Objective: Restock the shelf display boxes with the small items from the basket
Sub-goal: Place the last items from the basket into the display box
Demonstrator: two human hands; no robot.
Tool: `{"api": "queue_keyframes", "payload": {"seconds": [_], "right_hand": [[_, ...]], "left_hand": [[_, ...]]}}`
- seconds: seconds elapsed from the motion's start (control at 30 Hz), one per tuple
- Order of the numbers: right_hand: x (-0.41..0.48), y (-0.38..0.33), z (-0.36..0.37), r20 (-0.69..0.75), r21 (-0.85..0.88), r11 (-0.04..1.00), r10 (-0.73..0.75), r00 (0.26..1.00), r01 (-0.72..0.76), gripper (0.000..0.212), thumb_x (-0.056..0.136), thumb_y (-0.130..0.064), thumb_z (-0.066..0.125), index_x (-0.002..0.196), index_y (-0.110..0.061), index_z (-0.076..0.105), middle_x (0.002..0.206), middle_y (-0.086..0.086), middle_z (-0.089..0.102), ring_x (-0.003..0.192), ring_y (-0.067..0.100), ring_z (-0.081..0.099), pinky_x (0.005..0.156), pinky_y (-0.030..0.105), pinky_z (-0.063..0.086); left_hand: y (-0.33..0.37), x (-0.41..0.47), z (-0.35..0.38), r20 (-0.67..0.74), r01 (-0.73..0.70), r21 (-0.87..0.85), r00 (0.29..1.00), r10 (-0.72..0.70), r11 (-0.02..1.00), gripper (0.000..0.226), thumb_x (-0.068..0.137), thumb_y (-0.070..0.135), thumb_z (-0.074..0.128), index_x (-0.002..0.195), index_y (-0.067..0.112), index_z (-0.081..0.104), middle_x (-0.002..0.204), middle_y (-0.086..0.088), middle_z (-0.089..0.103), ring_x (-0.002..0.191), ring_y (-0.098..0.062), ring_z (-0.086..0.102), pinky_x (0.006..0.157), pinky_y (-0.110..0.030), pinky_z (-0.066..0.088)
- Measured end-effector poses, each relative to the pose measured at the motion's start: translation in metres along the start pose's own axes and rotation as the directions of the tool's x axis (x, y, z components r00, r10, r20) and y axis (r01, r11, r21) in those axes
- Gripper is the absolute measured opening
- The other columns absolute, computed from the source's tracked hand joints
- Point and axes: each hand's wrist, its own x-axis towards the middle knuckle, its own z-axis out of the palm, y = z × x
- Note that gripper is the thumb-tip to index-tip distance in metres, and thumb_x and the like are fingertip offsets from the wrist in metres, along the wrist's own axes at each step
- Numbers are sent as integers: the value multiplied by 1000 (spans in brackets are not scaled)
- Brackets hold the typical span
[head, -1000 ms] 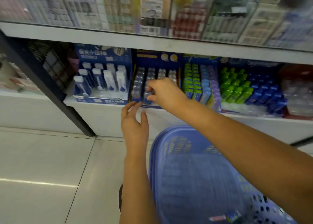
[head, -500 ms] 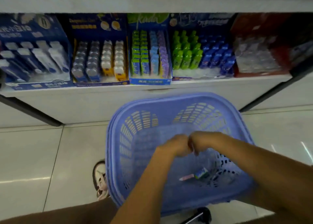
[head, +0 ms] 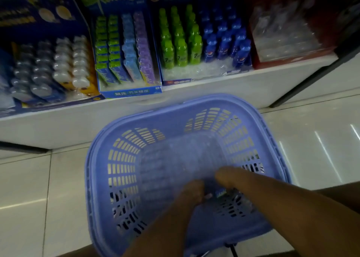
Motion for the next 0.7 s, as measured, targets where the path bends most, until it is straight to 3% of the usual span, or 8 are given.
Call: {"api": "queue_keyframes", "payload": {"seconds": [0.07, 0.17, 0.27, 0.37, 0.43, 0.5, 0.63, 0.7], "right_hand": [[3, -1, -3, 16, 109, 992, 56, 998, -58, 42, 95, -1, 48, 137, -1, 42, 142, 21, 39, 110, 38, 46, 107, 42, 30], [-7, -3, -11, 45, 125, 991, 39, 998, -44, 42, 95, -3, 50, 136, 1, 44, 110, 25, 49, 86, 36, 44, 99, 39, 35], [-18, 2, -17, 45, 164, 986, 8, 999, -16, 6, 91, -6, 58, 89, -4, 63, 76, 10, 42, 71, 24, 46, 82, 34, 40], [-29, 9, -30, -26, 384, 923, -23, 999, 31, 19, 88, -12, 64, 99, 3, 65, 80, 13, 53, 72, 22, 49, 72, 33, 42], [-41, 14, -46, -122, 503, 850, -108, 987, 155, 24, 87, -16, 66, 104, 2, 65, 86, 15, 61, 70, 19, 53, 67, 27, 47], [-61, 15, -62, -222, 576, 773, -168, 961, 268, 9, 86, -15, 67, 89, -7, 65, 73, 8, 58, 60, 14, 49, 57, 20, 43], [-103, 12, -88, -488, 742, 460, -128, 863, 488, 11, 88, -10, 63, 82, -19, 62, 58, -6, 55, 52, 8, 40, 48, 17, 34], [-130, 7, -100, -605, 721, 370, -77, 792, 586, 6, 90, -14, 62, 92, -12, 66, 55, -11, 53, 51, 7, 36, 49, 17, 31]], "left_hand": [[-1, 6, 2, 17, -51, 17, 999, 50, 999, 42, 99, 25, 44, 133, 1, 50, 137, -18, 50, 123, -30, 50, 95, -28, 41], [-4, 10, 3, 23, 25, -3, 999, -25, 1000, 45, 92, 28, 56, 130, 3, 55, 134, -19, 54, 121, -31, 52, 97, -33, 40], [-11, 3, -6, -25, 92, -214, 995, -100, 973, 38, 89, 25, 61, 119, 2, 63, 124, -19, 61, 117, -26, 56, 88, -28, 41], [-21, -5, -30, -153, 36, -365, 983, -99, 930, 33, 91, 29, 60, 87, -2, 70, 88, -26, 67, 88, -24, 65, 57, -17, 38], [-24, -14, -52, -205, 38, -487, 966, -156, 873, 40, 92, 30, 59, 66, 2, 67, 62, -18, 63, 61, -16, 58, 60, -24, 44], [-24, -25, -74, -225, 1, -688, 950, -215, 726, 38, 92, 20, 59, 56, 9, 58, 54, -11, 54, 52, -12, 49, 60, -27, 44], [-15, -64, -121, -284, -242, -950, 934, -217, 199, 14, 90, 5, 57, 77, 7, 63, 69, -8, 63, 67, -16, 57, 66, -27, 53], [-11, -86, -144, -406, -377, -912, 886, -224, 160, 12, 89, 6, 59, 78, 6, 63, 66, -6, 66, 68, -17, 60, 69, -28, 55]]}}
